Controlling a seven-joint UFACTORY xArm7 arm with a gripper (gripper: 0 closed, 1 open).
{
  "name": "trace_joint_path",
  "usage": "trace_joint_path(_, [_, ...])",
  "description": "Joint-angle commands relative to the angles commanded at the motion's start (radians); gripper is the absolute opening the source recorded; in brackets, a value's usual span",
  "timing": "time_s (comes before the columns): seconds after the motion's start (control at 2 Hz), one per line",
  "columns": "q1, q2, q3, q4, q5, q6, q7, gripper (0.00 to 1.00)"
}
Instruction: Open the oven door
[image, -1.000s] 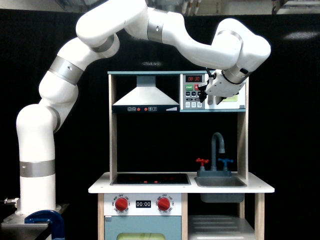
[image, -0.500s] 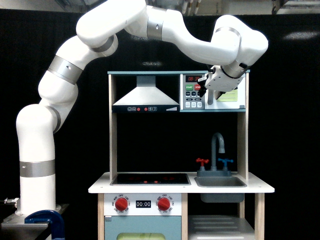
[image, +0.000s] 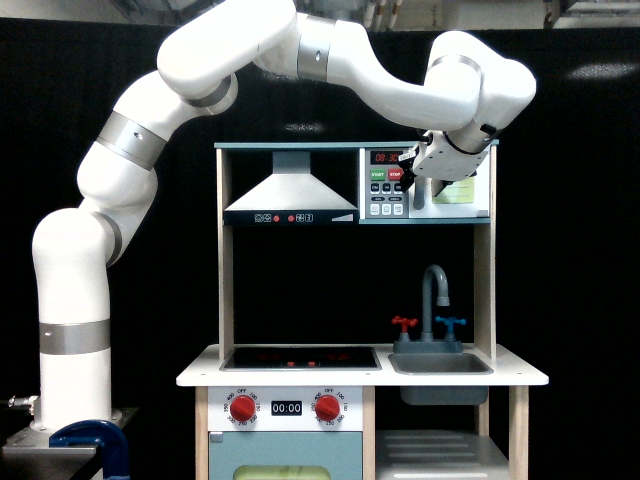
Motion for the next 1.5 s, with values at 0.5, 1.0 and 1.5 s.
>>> trace_joint_path(0.5, [-0.016, 0.004, 0.014, -0.002, -0.009, -0.001, -0.008, 0.00])
trace_joint_path(1.0, [-0.046, -0.008, 0.027, -0.005, -0.021, 0.017, -0.010, 0.00])
trace_joint_path(1.5, [-0.070, -0.002, 0.045, -0.005, -0.034, 0.019, -0.019, 0.00])
